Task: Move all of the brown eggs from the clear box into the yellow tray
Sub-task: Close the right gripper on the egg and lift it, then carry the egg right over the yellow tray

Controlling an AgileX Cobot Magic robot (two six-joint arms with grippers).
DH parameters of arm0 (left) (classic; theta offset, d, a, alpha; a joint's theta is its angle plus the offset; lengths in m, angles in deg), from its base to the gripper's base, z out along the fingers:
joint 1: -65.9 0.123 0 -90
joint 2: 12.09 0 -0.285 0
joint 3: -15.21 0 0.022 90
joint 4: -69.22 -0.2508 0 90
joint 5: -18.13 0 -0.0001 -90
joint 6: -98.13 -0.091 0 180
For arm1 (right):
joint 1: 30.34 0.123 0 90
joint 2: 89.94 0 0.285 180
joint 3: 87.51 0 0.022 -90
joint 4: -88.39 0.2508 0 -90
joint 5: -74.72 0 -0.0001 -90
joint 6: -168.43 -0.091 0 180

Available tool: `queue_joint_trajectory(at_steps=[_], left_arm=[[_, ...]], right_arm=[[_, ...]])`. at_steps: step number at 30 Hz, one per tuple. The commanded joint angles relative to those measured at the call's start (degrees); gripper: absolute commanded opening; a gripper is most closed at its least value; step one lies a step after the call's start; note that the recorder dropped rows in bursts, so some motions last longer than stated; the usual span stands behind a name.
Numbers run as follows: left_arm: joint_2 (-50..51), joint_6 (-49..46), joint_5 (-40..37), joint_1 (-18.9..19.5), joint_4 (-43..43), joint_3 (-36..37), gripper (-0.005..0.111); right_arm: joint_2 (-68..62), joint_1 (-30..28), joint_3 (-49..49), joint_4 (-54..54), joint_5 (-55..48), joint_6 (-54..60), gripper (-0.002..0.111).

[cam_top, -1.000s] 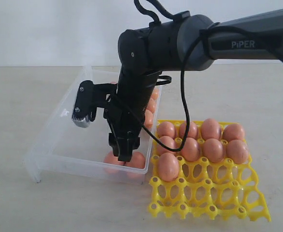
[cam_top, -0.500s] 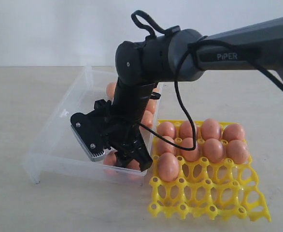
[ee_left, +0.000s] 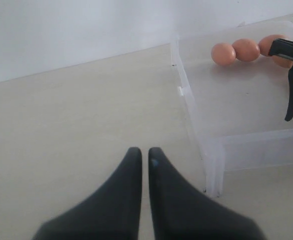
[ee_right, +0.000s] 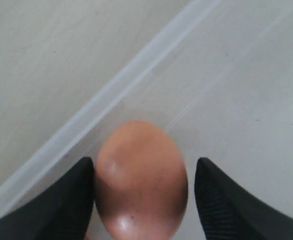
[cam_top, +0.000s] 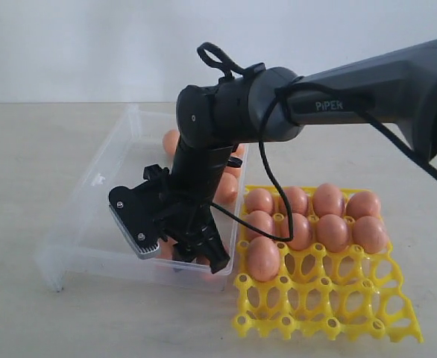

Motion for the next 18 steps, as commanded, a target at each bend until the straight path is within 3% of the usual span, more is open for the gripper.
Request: queue_joint_trajectory(at_steps=[1, 3, 7, 18], left_arm=[[-0.22, 0.61, 0.22, 0.21, 0.01, 0.23, 0.004], [-0.22, 0.61, 0.22, 0.21, 0.01, 0.23, 0.004], [-0.22, 0.61, 0.22, 0.21, 0.01, 0.23, 0.004], [-0.22, 0.61, 0.22, 0.21, 0.01, 0.23, 0.004]], right_arm=[[-0.46, -0.06, 0.03, 0.03, -0.53, 0.18, 0.045], [-0.46, -0.06, 0.03, 0.03, -0.27, -0.05, 0.034], [-0.46, -0.06, 0.03, 0.16, 1.08, -7.11, -0.001], [6.77, -0.86, 0.03, 2.88, 5.29, -36.41, 0.000]])
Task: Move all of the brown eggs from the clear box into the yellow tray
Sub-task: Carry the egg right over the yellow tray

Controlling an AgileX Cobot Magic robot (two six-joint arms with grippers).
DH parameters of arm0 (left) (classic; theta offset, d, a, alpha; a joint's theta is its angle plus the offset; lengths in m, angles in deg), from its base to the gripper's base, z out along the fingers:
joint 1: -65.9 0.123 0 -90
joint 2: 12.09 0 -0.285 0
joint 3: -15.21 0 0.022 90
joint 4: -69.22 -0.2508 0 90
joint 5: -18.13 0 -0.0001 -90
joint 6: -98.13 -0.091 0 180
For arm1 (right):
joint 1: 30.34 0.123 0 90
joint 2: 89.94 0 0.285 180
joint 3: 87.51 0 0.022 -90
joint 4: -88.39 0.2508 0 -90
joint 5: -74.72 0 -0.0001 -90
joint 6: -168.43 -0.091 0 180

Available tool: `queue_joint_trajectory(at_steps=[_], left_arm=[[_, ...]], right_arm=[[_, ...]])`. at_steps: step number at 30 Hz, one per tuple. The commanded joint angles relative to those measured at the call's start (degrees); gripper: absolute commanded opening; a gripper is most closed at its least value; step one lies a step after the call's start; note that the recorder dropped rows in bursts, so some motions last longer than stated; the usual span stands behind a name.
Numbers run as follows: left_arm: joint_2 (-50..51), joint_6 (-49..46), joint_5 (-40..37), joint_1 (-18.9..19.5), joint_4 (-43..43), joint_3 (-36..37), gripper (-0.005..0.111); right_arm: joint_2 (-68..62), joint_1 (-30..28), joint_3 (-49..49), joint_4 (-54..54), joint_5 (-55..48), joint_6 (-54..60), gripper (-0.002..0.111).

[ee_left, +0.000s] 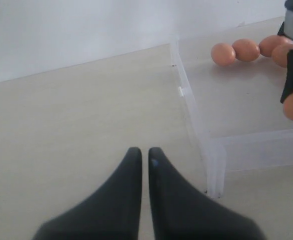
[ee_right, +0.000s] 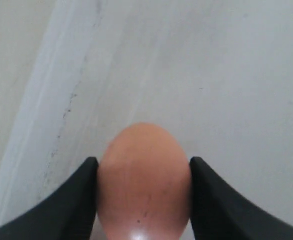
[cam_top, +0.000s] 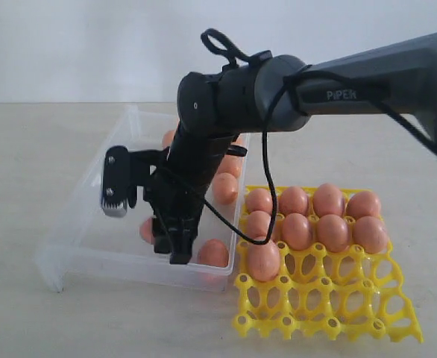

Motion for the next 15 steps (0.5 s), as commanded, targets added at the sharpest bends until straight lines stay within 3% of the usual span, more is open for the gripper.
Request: queue_joint_trajectory(at_steps=[1, 3, 6, 15], left_arm=[[-0.22, 0.61, 0.22, 0.21, 0.01, 0.23, 0.004], [-0.22, 0.61, 0.22, 0.21, 0.01, 0.23, 0.004], [-0.22, 0.61, 0.22, 0.21, 0.01, 0.23, 0.004], [-0.22, 0.61, 0.22, 0.21, 0.01, 0.23, 0.004]], right_arm=[[5.83, -1.45, 0.14, 2.49, 2.58, -12.65, 0.000], [8.64, -2.33, 1.46, 4.80, 5.46, -18.57, 0.000], [14.13, -3.52, 8.40, 9.80, 17.92, -25.50, 0.000], [30.78, -3.51, 47.29, 16.25, 81.37, -36.28, 0.000]])
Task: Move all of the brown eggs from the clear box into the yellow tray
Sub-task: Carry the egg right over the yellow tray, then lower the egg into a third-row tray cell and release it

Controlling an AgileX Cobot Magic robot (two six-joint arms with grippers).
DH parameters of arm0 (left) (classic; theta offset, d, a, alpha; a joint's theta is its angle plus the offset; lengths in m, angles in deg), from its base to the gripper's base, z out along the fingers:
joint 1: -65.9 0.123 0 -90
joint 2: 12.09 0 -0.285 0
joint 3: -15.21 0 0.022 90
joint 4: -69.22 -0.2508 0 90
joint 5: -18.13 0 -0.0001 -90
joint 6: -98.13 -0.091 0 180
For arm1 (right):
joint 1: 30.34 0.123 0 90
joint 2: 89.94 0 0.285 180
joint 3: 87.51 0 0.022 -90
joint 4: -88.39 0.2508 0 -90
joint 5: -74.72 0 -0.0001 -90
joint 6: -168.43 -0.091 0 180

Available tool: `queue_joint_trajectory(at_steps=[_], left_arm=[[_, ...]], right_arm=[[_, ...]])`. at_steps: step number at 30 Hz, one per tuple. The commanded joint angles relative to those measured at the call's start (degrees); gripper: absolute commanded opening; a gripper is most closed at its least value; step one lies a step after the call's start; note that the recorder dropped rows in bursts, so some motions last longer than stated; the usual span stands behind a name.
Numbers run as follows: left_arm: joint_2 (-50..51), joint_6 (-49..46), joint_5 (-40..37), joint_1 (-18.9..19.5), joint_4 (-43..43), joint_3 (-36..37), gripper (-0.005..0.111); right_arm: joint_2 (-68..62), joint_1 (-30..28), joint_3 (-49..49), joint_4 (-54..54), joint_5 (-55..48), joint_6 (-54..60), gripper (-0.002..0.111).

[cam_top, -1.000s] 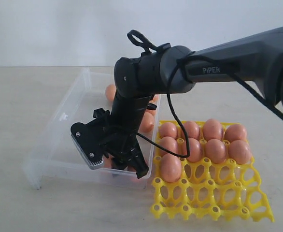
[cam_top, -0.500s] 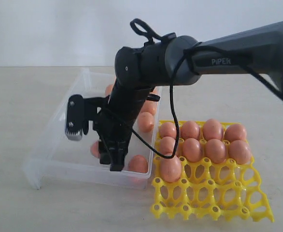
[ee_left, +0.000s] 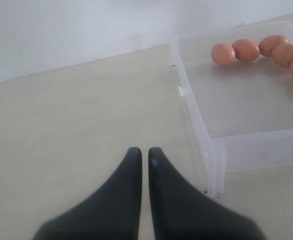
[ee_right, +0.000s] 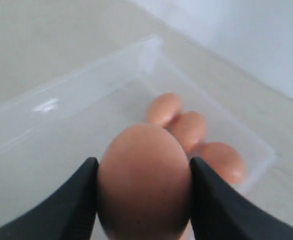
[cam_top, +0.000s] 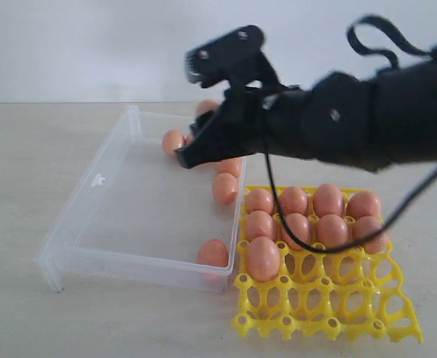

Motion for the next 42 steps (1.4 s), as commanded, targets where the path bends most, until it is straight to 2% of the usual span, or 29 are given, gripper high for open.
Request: queue_joint_trajectory(at_steps=[1, 4, 5, 7, 9, 12, 14, 18, 20, 24, 27, 33, 42], left_arm=[[-0.22, 0.61, 0.22, 0.21, 0.01, 0.23, 0.004], [-0.22, 0.61, 0.22, 0.21, 0.01, 0.23, 0.004], [-0.22, 0.61, 0.22, 0.21, 0.01, 0.23, 0.004], [-0.22, 0.61, 0.22, 0.21, 0.01, 0.23, 0.004], [-0.22, 0.61, 0.22, 0.21, 0.01, 0.23, 0.004], [-0.22, 0.61, 0.22, 0.21, 0.01, 0.23, 0.004], [-0.22, 0.61, 0.22, 0.21, 0.01, 0.23, 0.004], [-0.22, 0.61, 0.22, 0.21, 0.01, 0.23, 0.004], [-0.22, 0.61, 0.22, 0.21, 0.01, 0.23, 0.004], [-0.22, 0.61, 0.22, 0.21, 0.01, 0.23, 0.004], [-0.22, 0.61, 0.22, 0.21, 0.01, 0.23, 0.004], [-0.22, 0.61, 0.22, 0.21, 0.01, 0.23, 0.004], [-0.22, 0.61, 0.22, 0.21, 0.01, 0.23, 0.004]], right_arm=[[5.94, -0.38, 16.75, 3.59, 35.18, -5.36, 0.000], [6.42, -0.38, 23.66, 8.18, 57.06, -13.97, 0.000], [6.42, -0.38, 25.11, 9.43, 60.63, -18.06, 0.000], [7.37, -0.38, 26.84, 8.53, 60.63, -26.26, 0.000], [9.07, -0.38, 28.34, 2.79, 60.63, -32.24, 0.000], [13.00, -0.26, 33.95, -13.40, 60.54, -39.90, 0.000], [15.79, -0.26, 40.01, -14.31, 54.36, -44.87, 0.000], [16.25, -0.26, 49.51, -22.09, 48.15, -46.43, 0.000], [16.25, -0.26, 49.48, -24.42, 40.11, -46.30, 0.000], [16.25, -0.26, 49.21, -24.42, 38.77, -43.35, 0.000], [13.93, -0.26, 47.08, -24.42, 30.82, -39.51, 0.000], [5.90, -0.26, 43.91, -26.75, 37.46, -39.39, 0.000], [1.76, -0.26, 42.61, -25.64, 38.74, -39.63, 0.000]])
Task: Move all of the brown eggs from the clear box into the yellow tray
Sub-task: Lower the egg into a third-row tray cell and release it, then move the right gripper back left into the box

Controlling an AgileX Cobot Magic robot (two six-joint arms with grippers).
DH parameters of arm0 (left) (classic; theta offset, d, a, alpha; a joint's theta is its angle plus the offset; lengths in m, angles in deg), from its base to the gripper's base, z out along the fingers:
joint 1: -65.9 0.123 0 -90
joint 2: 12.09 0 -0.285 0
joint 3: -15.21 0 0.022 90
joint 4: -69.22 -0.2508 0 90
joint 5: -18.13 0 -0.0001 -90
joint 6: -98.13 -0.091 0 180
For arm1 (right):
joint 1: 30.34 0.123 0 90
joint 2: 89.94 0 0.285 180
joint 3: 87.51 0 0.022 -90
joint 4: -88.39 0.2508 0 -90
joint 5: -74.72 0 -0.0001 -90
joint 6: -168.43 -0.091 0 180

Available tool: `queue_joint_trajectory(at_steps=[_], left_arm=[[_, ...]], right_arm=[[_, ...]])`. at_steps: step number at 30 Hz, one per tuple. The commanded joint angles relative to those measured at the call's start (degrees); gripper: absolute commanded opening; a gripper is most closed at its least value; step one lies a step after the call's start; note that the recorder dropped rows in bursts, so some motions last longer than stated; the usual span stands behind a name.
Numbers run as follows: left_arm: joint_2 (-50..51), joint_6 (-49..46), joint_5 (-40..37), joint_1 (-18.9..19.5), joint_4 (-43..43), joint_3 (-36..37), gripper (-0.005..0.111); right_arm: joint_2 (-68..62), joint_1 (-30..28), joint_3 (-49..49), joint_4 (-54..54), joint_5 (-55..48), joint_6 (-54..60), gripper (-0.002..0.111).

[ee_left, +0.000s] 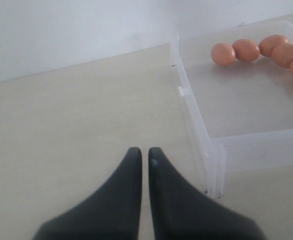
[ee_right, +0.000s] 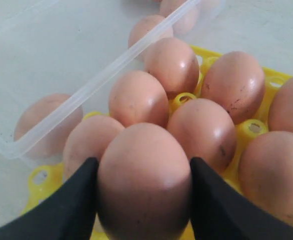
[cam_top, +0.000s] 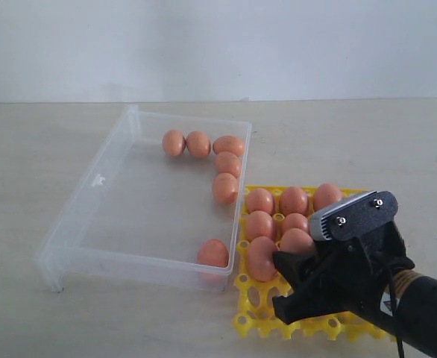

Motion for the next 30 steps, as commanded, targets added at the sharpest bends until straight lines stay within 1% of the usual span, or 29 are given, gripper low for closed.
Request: queue_joint_trajectory(at_steps=[1, 3, 5, 7, 11, 14, 20, 22, 24, 25, 26, 27, 28, 30], left_arm=[[-0.22, 0.61, 0.22, 0.21, 0.01, 0.23, 0.004], [-0.22, 0.61, 0.22, 0.21, 0.01, 0.23, 0.004], [-0.22, 0.61, 0.22, 0.21, 0.01, 0.23, 0.004], [-0.22, 0.61, 0.22, 0.21, 0.01, 0.23, 0.004], [-0.22, 0.61, 0.22, 0.21, 0.01, 0.23, 0.004], [-0.22, 0.61, 0.22, 0.21, 0.01, 0.23, 0.004], [-0.22, 0.61, 0.22, 0.21, 0.01, 0.23, 0.004], [-0.22, 0.61, 0.22, 0.21, 0.01, 0.23, 0.004], [-0.22, 0.61, 0.22, 0.21, 0.01, 0.23, 0.004], [-0.22, 0.61, 0.22, 0.21, 0.01, 0.23, 0.004], [-0.22, 0.61, 0.22, 0.21, 0.01, 0.23, 0.004], [-0.22, 0.61, 0.22, 0.21, 0.01, 0.23, 0.004], [-0.22, 0.61, 0.22, 0.21, 0.01, 0.23, 0.004], [-0.22, 0.61, 0.22, 0.21, 0.01, 0.23, 0.004]], right_arm=[[-0.93, -0.08, -0.20, 0.22, 1.13, 0.28, 0.000], [-1.01, -0.08, -0.20, 0.45, 1.13, 0.28, 0.000], [-1.01, -0.08, -0.20, 0.57, 1.23, 0.38, 0.003], [-1.01, -0.08, -0.20, 0.57, 1.23, 0.38, 0.012], [-1.01, -0.08, -0.20, 0.85, 1.23, 0.38, 0.039], [-1.01, -0.08, -0.20, 1.19, 1.23, 0.38, 0.049], [-1.01, -0.08, -0.20, 1.19, 1.76, 0.50, 0.049], [0.26, -0.08, -0.20, 1.19, 5.75, 0.58, 0.049], [4.14, -0.08, -0.20, 2.45, 15.54, 3.37, 0.049], [6.70, -0.08, -0.20, 6.39, 23.02, 5.46, 0.049], [7.97, -0.08, -0.20, 9.26, 23.02, 5.69, 0.049], [10.36, -0.08, -0.87, 14.82, 23.02, 5.81, 0.049], [11.45, -0.08, -1.15, 16.39, 23.02, 5.81, 0.049], [13.45, -0.08, -1.27, 13.85, 18.68, 5.81, 0.047]])
